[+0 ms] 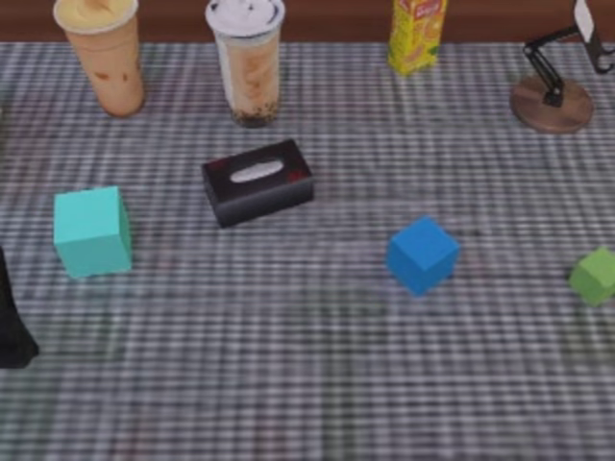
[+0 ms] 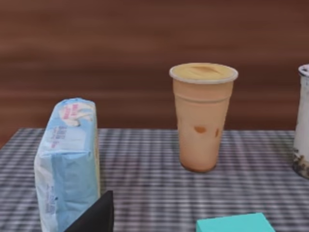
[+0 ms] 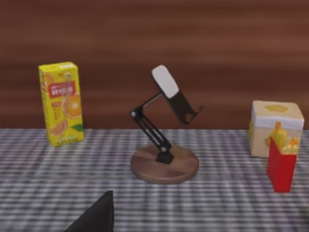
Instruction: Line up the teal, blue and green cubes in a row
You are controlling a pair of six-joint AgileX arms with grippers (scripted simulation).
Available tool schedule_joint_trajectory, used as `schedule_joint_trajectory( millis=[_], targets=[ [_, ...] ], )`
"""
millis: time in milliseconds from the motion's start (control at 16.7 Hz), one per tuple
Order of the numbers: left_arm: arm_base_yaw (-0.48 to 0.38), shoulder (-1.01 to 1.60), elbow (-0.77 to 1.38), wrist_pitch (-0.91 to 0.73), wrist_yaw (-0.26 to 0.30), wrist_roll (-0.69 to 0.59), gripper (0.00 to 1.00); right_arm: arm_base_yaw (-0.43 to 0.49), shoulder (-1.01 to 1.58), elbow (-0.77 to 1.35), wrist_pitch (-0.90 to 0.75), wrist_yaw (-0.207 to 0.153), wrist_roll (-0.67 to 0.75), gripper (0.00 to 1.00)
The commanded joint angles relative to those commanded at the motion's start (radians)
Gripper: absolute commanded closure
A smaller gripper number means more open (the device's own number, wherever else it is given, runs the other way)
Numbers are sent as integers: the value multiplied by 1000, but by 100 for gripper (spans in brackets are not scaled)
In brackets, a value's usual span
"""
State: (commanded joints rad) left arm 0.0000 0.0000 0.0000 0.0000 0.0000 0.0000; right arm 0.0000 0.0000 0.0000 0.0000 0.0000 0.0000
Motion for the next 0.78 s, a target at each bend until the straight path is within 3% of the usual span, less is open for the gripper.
schedule_joint_trajectory(
  millis=[360,780],
  targets=[
    [0,0,0,0,0,0,0,4,104,97,-71,3,-35,0],
    [0,0,0,0,0,0,0,33,680,518,-382,0,-187,0]
  ],
)
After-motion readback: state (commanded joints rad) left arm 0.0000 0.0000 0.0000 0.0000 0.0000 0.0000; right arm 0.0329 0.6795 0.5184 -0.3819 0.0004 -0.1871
